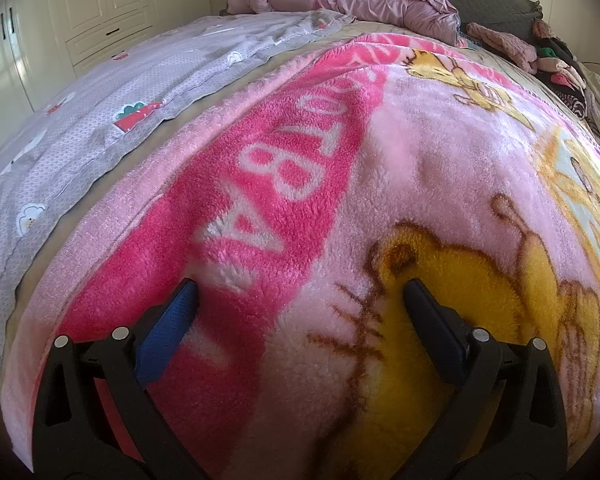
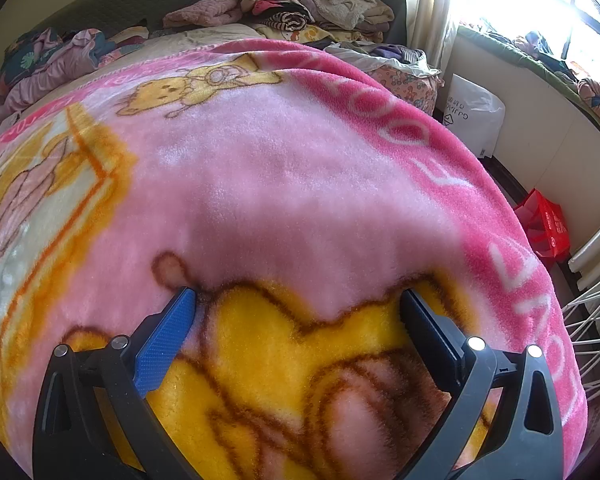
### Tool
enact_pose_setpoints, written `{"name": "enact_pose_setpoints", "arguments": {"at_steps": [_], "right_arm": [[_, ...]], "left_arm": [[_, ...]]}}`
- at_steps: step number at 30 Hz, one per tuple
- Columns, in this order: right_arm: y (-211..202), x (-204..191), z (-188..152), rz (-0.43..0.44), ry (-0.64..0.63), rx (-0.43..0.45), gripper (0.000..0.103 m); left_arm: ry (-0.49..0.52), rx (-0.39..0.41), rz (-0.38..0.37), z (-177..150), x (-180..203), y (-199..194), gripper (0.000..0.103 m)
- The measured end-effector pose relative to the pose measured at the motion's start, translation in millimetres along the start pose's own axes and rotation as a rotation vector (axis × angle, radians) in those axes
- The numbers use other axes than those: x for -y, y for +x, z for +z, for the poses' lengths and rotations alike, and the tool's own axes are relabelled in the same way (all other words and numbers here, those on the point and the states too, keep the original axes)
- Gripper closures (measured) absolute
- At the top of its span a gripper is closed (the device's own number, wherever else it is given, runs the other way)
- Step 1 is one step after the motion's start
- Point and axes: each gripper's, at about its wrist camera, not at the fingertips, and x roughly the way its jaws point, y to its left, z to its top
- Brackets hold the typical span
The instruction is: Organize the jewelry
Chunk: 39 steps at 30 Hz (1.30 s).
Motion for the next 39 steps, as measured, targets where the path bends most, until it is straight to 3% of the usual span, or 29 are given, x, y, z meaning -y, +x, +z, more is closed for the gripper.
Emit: {"name": "enact_pose_setpoints", "arguments": {"at_steps": [39], "right_arm": [[-1.4,-1.8,-1.2,-0.001,-0.001,0.001,0.005]], "left_arm": [[-0.002,-0.004,-0.002,0.6,2.1,2.3,0.010]]}}
